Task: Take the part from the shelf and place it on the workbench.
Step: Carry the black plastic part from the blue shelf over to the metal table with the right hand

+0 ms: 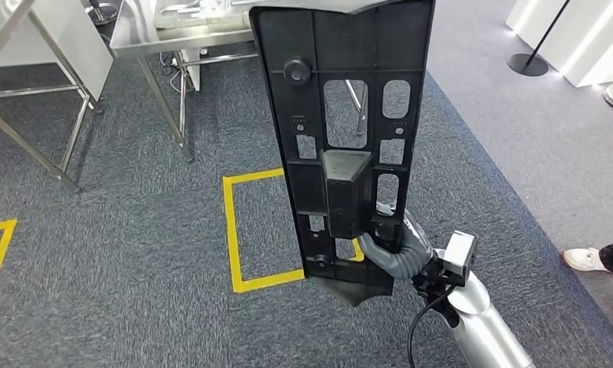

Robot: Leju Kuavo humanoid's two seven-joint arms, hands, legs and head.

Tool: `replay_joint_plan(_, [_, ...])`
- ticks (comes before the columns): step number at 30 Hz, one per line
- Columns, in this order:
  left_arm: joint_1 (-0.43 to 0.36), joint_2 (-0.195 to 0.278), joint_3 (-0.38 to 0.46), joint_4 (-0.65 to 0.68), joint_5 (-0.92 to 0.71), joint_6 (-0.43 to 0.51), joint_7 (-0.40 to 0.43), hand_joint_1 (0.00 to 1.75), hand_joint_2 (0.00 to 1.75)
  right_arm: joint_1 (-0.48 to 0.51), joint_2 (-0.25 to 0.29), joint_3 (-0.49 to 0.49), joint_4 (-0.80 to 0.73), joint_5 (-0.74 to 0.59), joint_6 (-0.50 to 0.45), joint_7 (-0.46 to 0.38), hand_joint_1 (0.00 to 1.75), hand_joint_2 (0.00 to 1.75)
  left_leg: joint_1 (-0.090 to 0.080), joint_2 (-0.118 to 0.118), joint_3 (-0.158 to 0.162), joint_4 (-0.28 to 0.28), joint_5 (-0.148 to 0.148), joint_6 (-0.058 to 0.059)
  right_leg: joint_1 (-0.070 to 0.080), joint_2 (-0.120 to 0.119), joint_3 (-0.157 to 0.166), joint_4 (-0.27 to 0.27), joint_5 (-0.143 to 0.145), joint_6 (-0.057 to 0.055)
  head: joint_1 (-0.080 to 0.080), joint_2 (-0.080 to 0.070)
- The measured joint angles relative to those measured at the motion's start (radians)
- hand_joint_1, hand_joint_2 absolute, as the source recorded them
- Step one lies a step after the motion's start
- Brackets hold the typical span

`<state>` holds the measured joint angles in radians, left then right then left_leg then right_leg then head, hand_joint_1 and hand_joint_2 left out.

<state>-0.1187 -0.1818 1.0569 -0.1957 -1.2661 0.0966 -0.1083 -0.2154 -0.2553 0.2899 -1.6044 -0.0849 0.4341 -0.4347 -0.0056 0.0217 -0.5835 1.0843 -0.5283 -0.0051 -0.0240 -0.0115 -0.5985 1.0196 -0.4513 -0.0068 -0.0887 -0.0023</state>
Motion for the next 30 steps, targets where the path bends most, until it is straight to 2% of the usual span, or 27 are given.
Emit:
replay_joint_plan(2, [0.002, 0.000, 0.000, 0.000, 0.000, 0.000, 0.000, 0.00, 1.75, -0.002, -0.001, 0.000, 0.000, 0.000, 0.000, 0.000, 1.69, 1.75, 0.003, -0.010, -0.066, 0.135, -0.061, -0.007, 0.002, 0.004, 0.001, 0.000, -0.002, -0.005, 0.000, 0.000])
replay_joint_plan(3, [0.004, 0.000, 0.000, 0.000, 0.000, 0.000, 0.000, 0.00, 1.75, -0.002, -0.002, 0.000, 0.000, 0.000, 0.000, 0.000, 1.69, 1.75, 0.004, -0.011, -0.096, 0.192, -0.078, -0.008, 0.003, 0.007, 0.001, 0.001, -0.002, -0.006, 0.000, 0.000])
replay_joint_plan(4, [0.006, 0.000, 0.000, 0.000, 0.000, 0.000, 0.000, 0.00, 1.75, -0.002, -0.002, 0.000, 0.001, 0.000, 0.000, 0.000, 1.69, 1.75, 0.004, -0.011, -0.113, 0.218, -0.076, -0.007, 0.005, 0.011, 0.002, 0.001, -0.003, -0.006, 0.000, 0.000])
replay_joint_plan(5, [0.007, 0.000, 0.000, 0.000, 0.000, 0.000, 0.000, 0.00, 1.75, -0.002, -0.003, 0.000, 0.001, 0.000, 0.000, 0.001, 1.69, 1.75, 0.004, -0.012, -0.110, 0.202, -0.053, -0.005, 0.005, 0.015, 0.003, 0.001, -0.003, -0.006, 0.000, 0.000])
replay_joint_plan(6, [0.007, 0.000, 0.000, 0.000, 0.000, 0.000, 0.000, 0.00, 1.75, -0.002, -0.003, 0.000, 0.001, 0.000, 0.000, 0.001, 1.69, 1.75, 0.004, -0.013, -0.090, 0.150, -0.017, -0.001, 0.005, 0.018, 0.005, 0.001, -0.004, -0.006, 0.000, 0.000])
replay_joint_plan(7, [0.007, 0.000, 0.000, 0.000, 0.000, 0.000, 0.000, 0.00, 1.75, -0.002, -0.003, 0.000, 0.001, 0.000, 0.000, 0.001, 1.69, 1.75, 0.004, -0.016, -0.058, 0.076, 0.022, 0.005, 0.005, 0.021, 0.007, 0.001, -0.005, -0.004, 0.000, 0.000])
replay_joint_plan(9, [0.005, 0.000, 0.000, 0.000, 0.000, 0.000, 0.000, 0.00, 1.75, -0.003, -0.003, 0.000, 0.000, 0.000, 0.000, 0.001, 1.69, 1.75, 0.001, -0.024, -0.008, -0.040, 0.066, 0.014, 0.007, 0.027, 0.008, 0.001, -0.006, 0.003, 0.000, 0.000])
replay_joint_plan(10, [0.005, 0.001, 0.000, 0.000, 0.000, 0.000, 0.000, 0.00, 1.75, -0.003, -0.003, 0.000, 0.000, 0.000, -0.001, 0.002, 1.69, 1.75, -0.001, -0.027, 0.001, -0.064, 0.070, 0.018, 0.007, 0.028, 0.008, 0.000, -0.006, 0.009, 0.000, 0.000])
replay_joint_plan(12, [0.005, 0.000, 0.000, 0.000, 0.000, 0.000, 0.000, 0.00, 1.75, -0.003, -0.002, 0.000, 0.000, 0.000, -0.001, 0.003, 1.69, 1.75, -0.003, -0.027, 0.003, -0.072, 0.071, 0.027, 0.007, 0.030, 0.008, -0.005, -0.004, 0.022, 0.000, 0.000])
replay_joint_plan(14, [0.005, -0.001, 0.000, 0.000, 0.000, 0.000, 0.000, 0.00, 1.75, -0.004, 0.000, 0.000, -0.001, 0.000, -0.001, 0.004, 1.69, 1.75, 0.000, -0.025, 0.009, -0.084, 0.078, 0.039, 0.006, 0.026, 0.002, 0.012, -0.017, 0.031, 0.000, 0.000])
replay_joint_plan(15, [0.004, -0.001, 0.000, 0.000, 0.000, 0.000, 0.000, 0.00, 1.75, -0.005, 0.002, 0.000, -0.001, 0.000, -0.001, 0.004, 1.69, 1.75, 0.002, -0.024, 0.013, -0.090, 0.081, 0.044, 0.006, 0.024, -0.015, 0.048, -0.038, 0.034, 0.000, 0.000])
replay_joint_plan(17, [0.005, -0.002, 0.000, 0.000, 0.000, 0.000, 0.000, 0.00, 1.75, -0.005, 0.006, 0.000, -0.001, 0.000, 0.000, 0.004, 1.69, 1.75, 0.000, -0.023, 0.014, -0.093, 0.081, 0.051, 0.005, 0.022, -0.078, 0.173, -0.095, 0.036, 0.000, 0.000])
replay_joint_plan(18, [0.006, -0.002, 0.000, 0.000, 0.000, 0.000, 0.000, 0.00, 1.75, -0.004, 0.007, 0.000, 0.000, 0.000, 0.000, 0.004, 1.69, 1.75, -0.001, -0.023, 0.015, -0.092, 0.079, 0.053, 0.004, 0.022, -0.111, 0.234, -0.114, 0.038, 0.000, 0.000])
replay_joint_plan(19, [0.008, -0.002, 0.000, 0.000, 0.000, 0.000, 0.000, 0.00, 1.75, -0.004, 0.007, 0.000, 0.001, 0.000, 0.000, 0.004, 1.69, 1.75, -0.002, -0.022, 0.016, -0.091, 0.077, 0.054, 0.004, 0.021, -0.131, 0.267, -0.117, 0.039, 0.000, 0.000])
replay_joint_plan(20, [0.008, -0.002, 0.000, 0.000, 0.000, 0.000, 0.000, 0.00, 1.75, -0.004, 0.007, 0.000, 0.001, 0.000, 0.000, 0.004, 1.69, 1.75, -0.003, -0.022, 0.018, -0.090, 0.074, 0.054, 0.004, 0.021, -0.133, 0.262, -0.100, 0.040, 0.000, 0.000])
replay_joint_plan(21, [0.009, -0.002, 0.000, 0.000, 0.000, 0.000, 0.000, 0.00, 1.75, -0.004, 0.007, 0.000, 0.001, 0.000, 0.000, 0.004, 1.69, 1.75, -0.003, -0.023, 0.022, -0.088, 0.070, 0.053, 0.004, 0.018, -0.114, 0.217, -0.066, 0.039, 0.000, 0.000])
replay_joint_plan(22, [0.009, -0.002, 0.000, 0.000, 0.000, 0.000, 0.000, 0.00, 1.75, -0.005, 0.008, 0.000, 0.001, 0.000, 0.000, 0.004, 1.69, 1.75, -0.003, -0.023, 0.027, -0.086, 0.065, 0.051, 0.004, 0.014, -0.081, 0.147, -0.027, 0.036, 0.000, 0.000])
replay_joint_plan(24, [0.009, -0.002, 0.000, 0.000, -0.001, 0.000, 0.000, 0.00, 1.75, -0.007, 0.008, 0.000, 0.001, 0.000, 0.000, 0.004, 1.69, 1.75, -0.006, -0.023, 0.033, -0.081, 0.055, 0.043, 0.010, 0.003, -0.023, 0.029, 0.013, 0.028, 0.000, 0.000])
replay_joint_plan(26, [0.009, -0.002, 0.000, 0.000, -0.001, 0.000, -0.001, 0.00, 1.75, -0.009, 0.009, 0.000, 0.001, 0.000, 0.000, 0.004, 1.69, 1.75, -0.008, -0.021, 0.035, -0.080, 0.049, 0.034, 0.017, 0.001, -0.007, -0.002, 0.007, 0.018, 0.000, 0.000])
replay_joint_plan(28, [0.009, -0.002, 0.000, 0.000, -0.001, 0.000, -0.002, 0.00, 1.75, -0.009, 0.009, 0.000, 0.000, 0.000, 0.000, 0.004, 1.69, 1.75, -0.006, -0.019, 0.038, -0.077, 0.041, 0.024, 0.014, 0.006, -0.002, -0.007, 0.004, 0.009, 0.000, 0.000])
replay_joint_plan(30, [0.007, -0.002, 0.000, 0.000, -0.001, 0.000, -0.003, 0.00, 1.75, -0.011, 0.009, 0.001, 0.000, 0.000, 0.000, 0.004, 1.69, 1.75, -0.004, -0.019, 0.019, -0.030, 0.017, 0.012, 0.009, 0.007, 0.011, -0.015, 0.000, -0.002, 0.000, 0.000])
